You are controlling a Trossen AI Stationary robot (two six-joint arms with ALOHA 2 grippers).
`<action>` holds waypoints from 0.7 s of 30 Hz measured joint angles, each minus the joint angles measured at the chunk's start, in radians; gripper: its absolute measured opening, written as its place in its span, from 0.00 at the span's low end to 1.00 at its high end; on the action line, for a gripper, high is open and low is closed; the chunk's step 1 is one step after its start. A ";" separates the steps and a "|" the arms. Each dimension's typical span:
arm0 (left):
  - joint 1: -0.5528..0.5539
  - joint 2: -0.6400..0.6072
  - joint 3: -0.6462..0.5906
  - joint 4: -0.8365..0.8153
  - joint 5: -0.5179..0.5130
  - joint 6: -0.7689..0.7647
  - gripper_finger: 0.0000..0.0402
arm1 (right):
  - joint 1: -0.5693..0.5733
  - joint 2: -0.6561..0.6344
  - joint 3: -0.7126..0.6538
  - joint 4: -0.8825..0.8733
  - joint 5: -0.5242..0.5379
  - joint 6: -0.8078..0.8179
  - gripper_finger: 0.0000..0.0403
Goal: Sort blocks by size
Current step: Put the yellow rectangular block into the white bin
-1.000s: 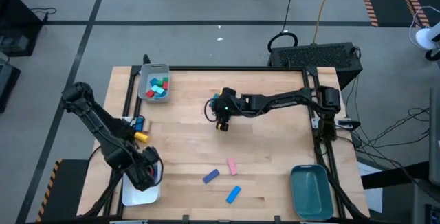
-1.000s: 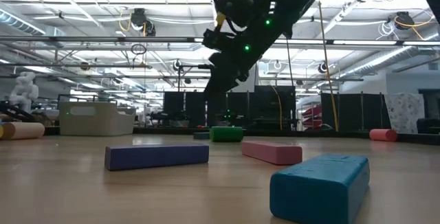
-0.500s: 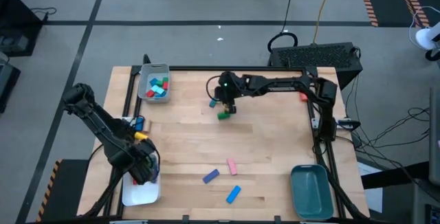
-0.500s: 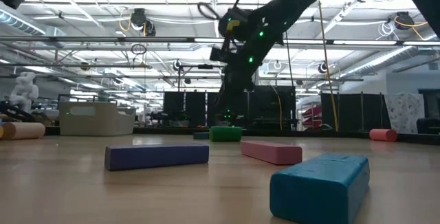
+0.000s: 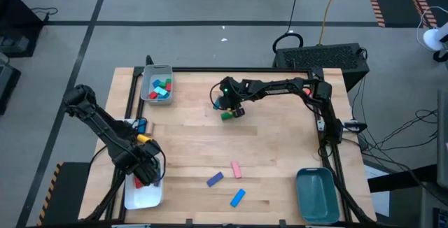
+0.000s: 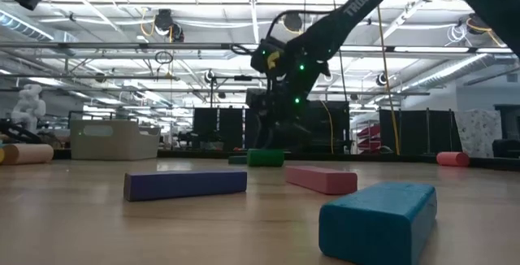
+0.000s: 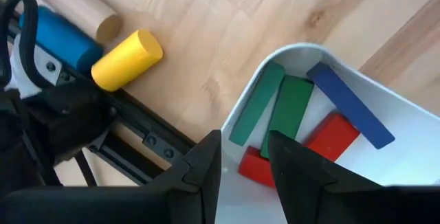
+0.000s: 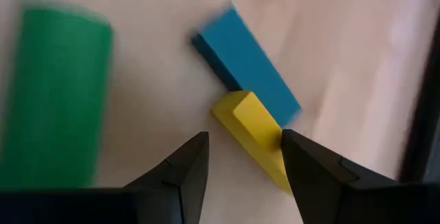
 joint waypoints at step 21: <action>0.126 0.000 0.000 0.048 -0.022 0.093 0.30 | -0.044 0.003 0.141 -0.164 -0.001 -0.100 0.41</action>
